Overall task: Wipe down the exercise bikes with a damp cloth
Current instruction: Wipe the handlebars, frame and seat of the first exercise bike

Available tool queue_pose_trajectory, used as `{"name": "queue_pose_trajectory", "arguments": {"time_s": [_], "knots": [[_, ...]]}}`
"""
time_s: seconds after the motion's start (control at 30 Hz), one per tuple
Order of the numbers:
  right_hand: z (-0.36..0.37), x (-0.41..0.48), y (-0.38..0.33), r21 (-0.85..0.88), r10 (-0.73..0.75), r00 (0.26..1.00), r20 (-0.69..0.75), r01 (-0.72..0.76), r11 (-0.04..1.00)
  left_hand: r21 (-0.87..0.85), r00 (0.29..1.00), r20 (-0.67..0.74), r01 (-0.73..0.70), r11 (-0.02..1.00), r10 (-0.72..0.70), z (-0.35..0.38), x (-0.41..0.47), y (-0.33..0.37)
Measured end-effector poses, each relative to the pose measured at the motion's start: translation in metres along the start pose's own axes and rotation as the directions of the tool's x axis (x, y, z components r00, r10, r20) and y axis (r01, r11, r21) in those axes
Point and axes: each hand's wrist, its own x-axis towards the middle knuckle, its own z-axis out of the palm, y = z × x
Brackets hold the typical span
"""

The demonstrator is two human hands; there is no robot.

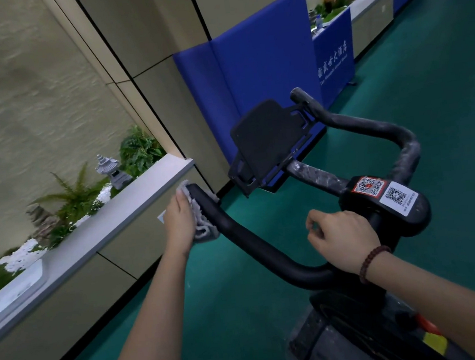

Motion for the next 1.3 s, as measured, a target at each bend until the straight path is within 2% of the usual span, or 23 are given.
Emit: {"name": "queue_pose_trajectory", "arguments": {"time_s": [0.1,0.13,0.23,0.3,0.33,0.4,0.43,0.5,0.57,0.67,0.8,0.87,0.93,1.0,1.07,1.2,1.23,1.3], "knots": [[0.001,0.0,0.0,-0.011,0.001,1.0,-0.006,-0.001,1.0,0.188,0.999,0.024,0.033,0.982,-0.038,-0.004,-0.013,-0.014],[0.001,0.0,0.0,-0.01,0.0,1.0,-0.003,0.0,1.0,0.237,0.999,-0.014,0.04,0.971,-0.038,-0.008,-0.014,-0.018],[0.003,0.001,0.001,-0.007,-0.006,1.0,0.003,0.006,1.0,0.143,0.976,-0.214,0.075,0.987,-0.044,-0.023,-0.016,-0.006],[0.004,0.001,0.001,-0.01,-0.007,1.0,-0.001,0.007,1.0,0.156,0.956,-0.283,-0.04,0.987,0.084,-0.026,-0.013,0.011],[0.004,0.001,0.001,-0.011,-0.006,1.0,-0.003,0.006,1.0,0.219,0.938,-0.281,-0.143,0.965,0.202,-0.025,-0.01,0.019],[0.003,0.001,0.002,-0.009,-0.005,1.0,-0.008,0.005,1.0,0.389,0.88,-0.19,-0.34,0.856,0.436,-0.018,-0.004,0.027],[0.003,0.001,0.002,-0.006,-0.005,1.0,-0.008,0.004,1.0,0.459,0.861,-0.099,-0.406,0.791,0.499,-0.013,0.0,0.026],[0.003,0.0,0.002,-0.006,-0.004,1.0,-0.008,0.004,1.0,0.561,0.826,0.082,-0.5,0.659,0.557,0.0,0.006,0.015],[0.004,0.001,0.002,-0.01,-0.007,1.0,-0.008,0.007,1.0,0.615,0.804,0.143,-0.529,0.585,0.578,0.009,0.005,0.004],[0.004,0.0,0.002,-0.008,-0.006,1.0,0.002,0.006,1.0,0.586,0.798,0.12,-0.537,0.607,0.59,0.01,0.001,0.001],[0.005,0.0,0.003,-0.01,0.003,1.0,0.0,-0.003,1.0,0.582,0.728,0.267,-0.644,0.497,0.631,0.016,-0.022,-0.002],[0.005,-0.001,0.003,-0.011,-0.003,1.0,0.006,0.003,1.0,0.524,0.731,0.294,-0.662,0.536,0.615,0.026,-0.046,-0.006],[0.005,-0.002,0.001,-0.022,-0.009,1.0,0.007,0.009,1.0,0.429,0.751,0.256,-0.652,0.625,0.608,0.036,-0.071,-0.007],[0.004,-0.004,0.0,-0.028,-0.009,1.0,0.008,0.009,1.0,0.346,0.749,0.22,-0.659,0.667,0.625,0.044,-0.092,-0.002],[0.004,-0.003,0.001,-0.033,-0.005,1.0,0.016,0.006,0.999,0.301,0.711,0.261,-0.703,0.644,0.653,0.05,-0.111,0.003],[0.003,-0.002,0.002,-0.026,-0.014,1.0,0.018,0.015,1.0,0.282,0.597,0.398,-0.802,0.526,0.697,0.044,-0.107,0.0],[0.003,-0.002,0.002,-0.019,-0.013,1.0,0.022,0.013,1.0,0.293,0.598,0.405,-0.802,0.521,0.692,0.04,-0.093,-0.005],[0.003,-0.002,0.002,-0.001,-0.012,1.0,0.028,0.012,1.0,0.41,0.674,0.359,-0.735,0.54,0.645,0.029,-0.059,-0.013]]}}
